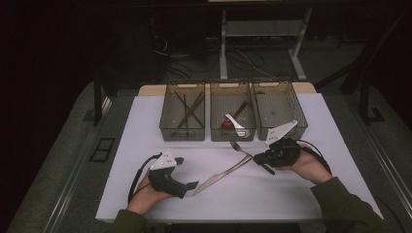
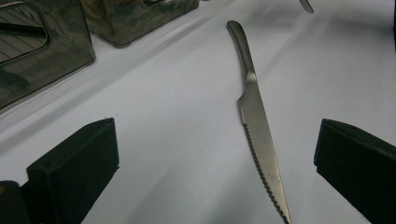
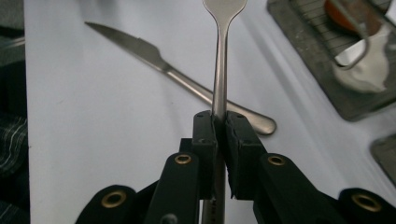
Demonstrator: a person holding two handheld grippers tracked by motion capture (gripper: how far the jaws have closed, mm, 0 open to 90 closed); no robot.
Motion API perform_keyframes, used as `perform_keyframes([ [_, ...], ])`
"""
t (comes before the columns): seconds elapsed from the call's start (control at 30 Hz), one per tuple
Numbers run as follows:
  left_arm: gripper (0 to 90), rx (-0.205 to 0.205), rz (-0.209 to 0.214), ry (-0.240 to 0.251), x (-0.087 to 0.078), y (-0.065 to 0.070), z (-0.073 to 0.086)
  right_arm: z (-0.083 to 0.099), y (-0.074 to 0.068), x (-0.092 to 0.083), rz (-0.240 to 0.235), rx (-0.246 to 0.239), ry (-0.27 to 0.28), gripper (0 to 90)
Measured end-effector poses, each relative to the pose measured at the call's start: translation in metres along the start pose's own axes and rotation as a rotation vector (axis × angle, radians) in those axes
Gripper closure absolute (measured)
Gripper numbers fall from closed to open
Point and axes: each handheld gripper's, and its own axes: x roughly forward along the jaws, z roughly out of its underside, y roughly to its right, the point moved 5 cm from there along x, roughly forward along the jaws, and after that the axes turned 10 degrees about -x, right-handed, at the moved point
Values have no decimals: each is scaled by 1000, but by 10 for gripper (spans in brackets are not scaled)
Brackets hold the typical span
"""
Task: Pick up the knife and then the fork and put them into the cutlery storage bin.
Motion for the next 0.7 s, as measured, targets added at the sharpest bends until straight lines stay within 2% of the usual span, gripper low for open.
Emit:
perform_keyframes([
  [0.17, 0, 4, -4, -26, 0, 1, 0, -1, 7, -8, 50, 58, 56, 826],
  [0.3, 0, 3, 2, -32, -1, 3, -1, -2, 14, -16, 85, 83, 106, 825],
  [0.43, 0, -16, -2, -46, 0, 3, 0, -1, 22, -24, 119, 117, 147, 826],
  [0.7, 0, -20, -10, -60, 1, 5, 1, 0, 40, -39, 185, 174, 226, 825],
])
